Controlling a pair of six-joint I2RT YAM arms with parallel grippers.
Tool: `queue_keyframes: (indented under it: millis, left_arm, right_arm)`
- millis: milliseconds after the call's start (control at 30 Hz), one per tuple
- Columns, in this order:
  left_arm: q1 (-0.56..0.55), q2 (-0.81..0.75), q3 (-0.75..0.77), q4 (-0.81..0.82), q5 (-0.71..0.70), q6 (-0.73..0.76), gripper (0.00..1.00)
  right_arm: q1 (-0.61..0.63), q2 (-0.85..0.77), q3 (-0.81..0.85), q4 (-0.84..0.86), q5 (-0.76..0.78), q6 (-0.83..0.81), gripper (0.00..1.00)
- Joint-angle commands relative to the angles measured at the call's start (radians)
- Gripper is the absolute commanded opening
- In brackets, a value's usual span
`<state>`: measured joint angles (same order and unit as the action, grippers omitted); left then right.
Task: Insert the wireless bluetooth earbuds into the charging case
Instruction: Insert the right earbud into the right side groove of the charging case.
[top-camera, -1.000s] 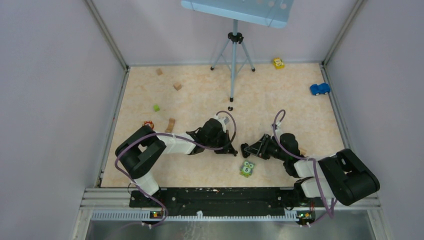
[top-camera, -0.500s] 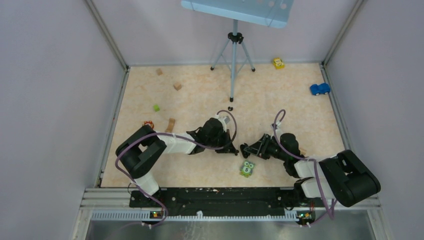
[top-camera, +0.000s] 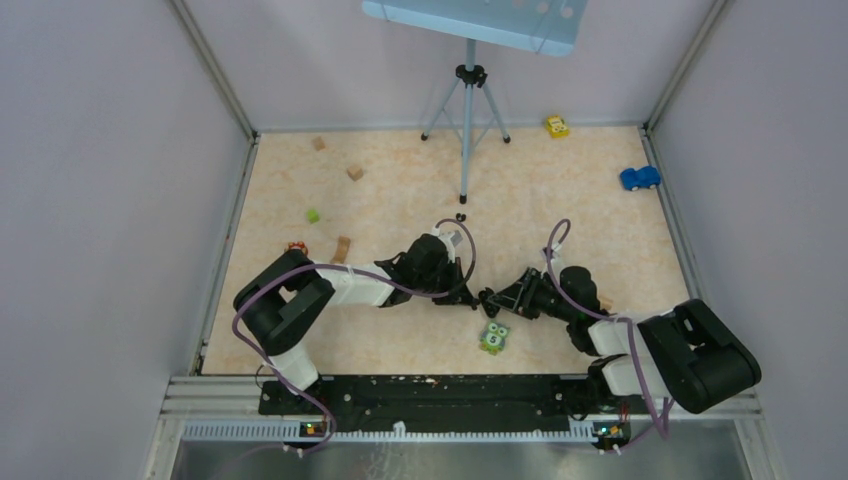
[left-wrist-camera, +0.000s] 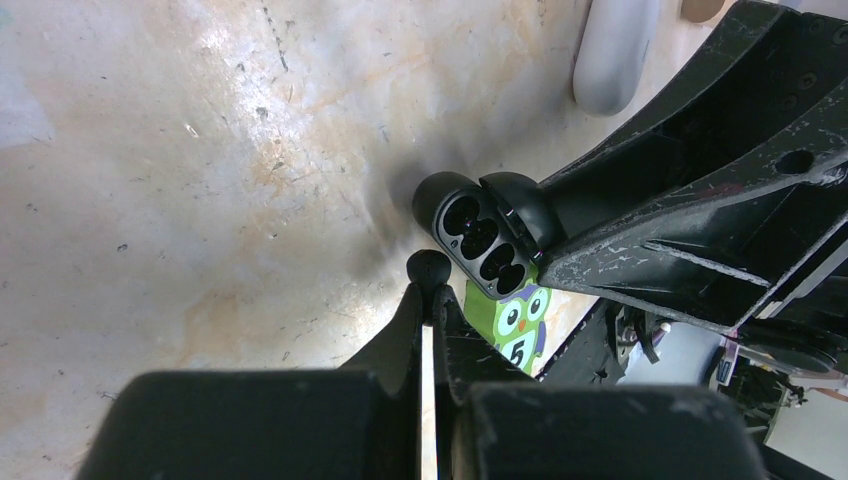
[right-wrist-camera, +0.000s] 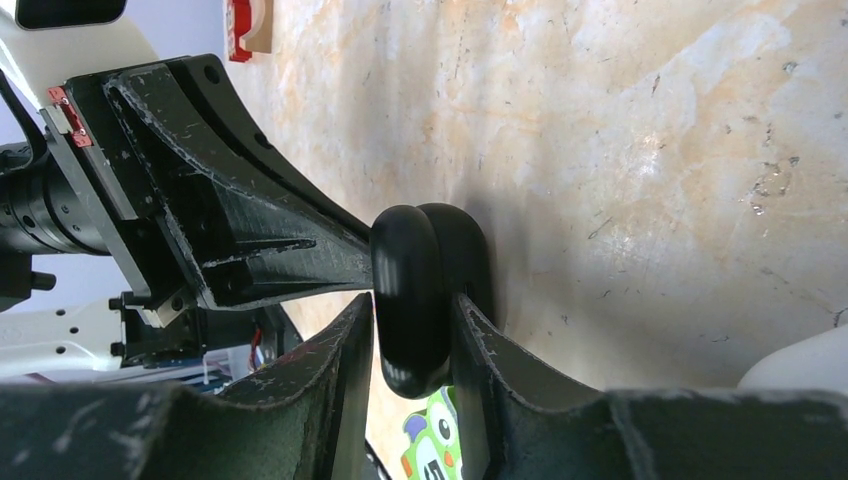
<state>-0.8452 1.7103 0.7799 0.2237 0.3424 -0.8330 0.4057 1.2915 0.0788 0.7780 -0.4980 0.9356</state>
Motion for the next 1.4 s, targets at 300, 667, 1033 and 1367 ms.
queue_keyframes:
  millis: [300,667,1033,1367]
  left_arm:
    - [-0.002,-0.009,0.028,0.008,0.004,0.017,0.00]
    - [-0.002,-0.098,0.032,-0.016,0.026,-0.013,0.00]
    - [-0.008,-0.277,-0.018,0.074,0.031,-0.104,0.00]
    - [-0.020,-0.312,0.000,0.005,-0.047,-0.003,0.00]
  right_arm:
    - [0.014,0.012,0.004,0.070,0.015,-0.002,0.12]
    - [0.013,-0.087,-0.028,0.025,0.049,0.004,0.07]
    - [0.017,-0.352,-0.125,0.041,0.050,-0.006,0.07]
    - [0.017,-0.525,-0.106,-0.102,0.054,-0.022,0.07]
